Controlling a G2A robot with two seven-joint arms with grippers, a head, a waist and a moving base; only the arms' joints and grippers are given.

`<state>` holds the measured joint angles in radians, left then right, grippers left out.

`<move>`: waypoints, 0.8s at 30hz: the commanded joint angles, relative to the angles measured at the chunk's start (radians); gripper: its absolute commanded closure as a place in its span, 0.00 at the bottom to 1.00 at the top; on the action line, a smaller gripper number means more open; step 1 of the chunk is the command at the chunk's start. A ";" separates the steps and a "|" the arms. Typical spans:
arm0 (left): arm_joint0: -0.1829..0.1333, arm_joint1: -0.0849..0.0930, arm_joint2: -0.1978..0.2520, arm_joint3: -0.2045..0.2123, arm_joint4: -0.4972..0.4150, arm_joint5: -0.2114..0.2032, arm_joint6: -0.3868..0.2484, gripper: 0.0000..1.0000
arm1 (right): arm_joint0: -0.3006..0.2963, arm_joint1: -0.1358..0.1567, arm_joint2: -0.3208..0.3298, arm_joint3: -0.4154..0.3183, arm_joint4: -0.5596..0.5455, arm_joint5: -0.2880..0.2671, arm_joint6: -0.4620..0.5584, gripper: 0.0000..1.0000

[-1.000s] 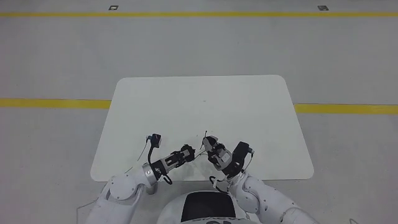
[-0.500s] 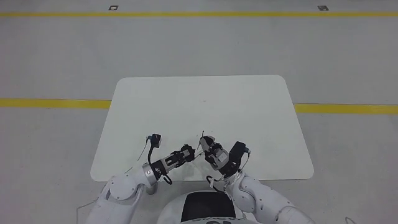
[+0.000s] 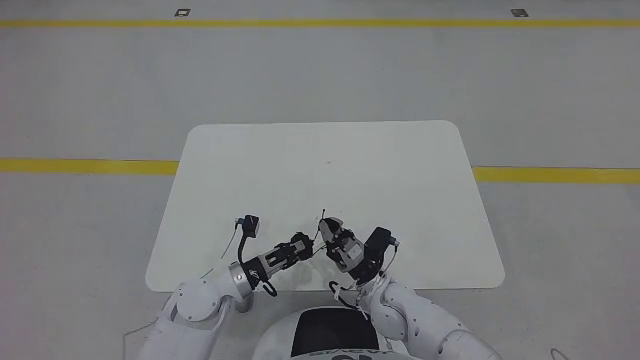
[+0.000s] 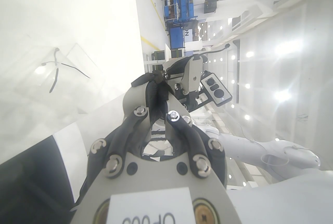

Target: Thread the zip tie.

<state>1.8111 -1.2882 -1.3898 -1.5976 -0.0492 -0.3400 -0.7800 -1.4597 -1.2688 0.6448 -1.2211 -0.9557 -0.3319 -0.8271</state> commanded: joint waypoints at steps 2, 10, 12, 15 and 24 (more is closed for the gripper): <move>0.000 0.000 0.000 0.000 0.000 0.000 0.000 1.00 | -0.001 -0.004 0.004 0.003 -0.004 -0.002 0.001 1.00; 0.000 0.000 0.000 0.000 0.000 0.000 0.000 1.00 | -0.002 -0.016 0.014 0.014 -0.013 -0.007 0.007 1.00; 0.000 0.000 0.000 0.000 0.000 0.000 0.000 1.00 | -0.003 -0.018 0.017 0.016 -0.016 -0.008 0.009 1.00; 0.000 0.000 0.000 0.000 0.000 0.000 0.000 1.00 | -0.004 -0.022 0.021 0.021 -0.017 -0.008 0.011 1.00; 0.000 0.000 0.000 0.000 0.000 0.000 0.000 1.00 | -0.006 -0.030 0.026 0.026 -0.027 -0.008 0.012 1.00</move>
<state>1.8111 -1.2882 -1.3898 -1.5976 -0.0492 -0.3400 -0.7800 -1.4654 -1.2986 0.6699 -1.1957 -0.9809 -0.3400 -0.8130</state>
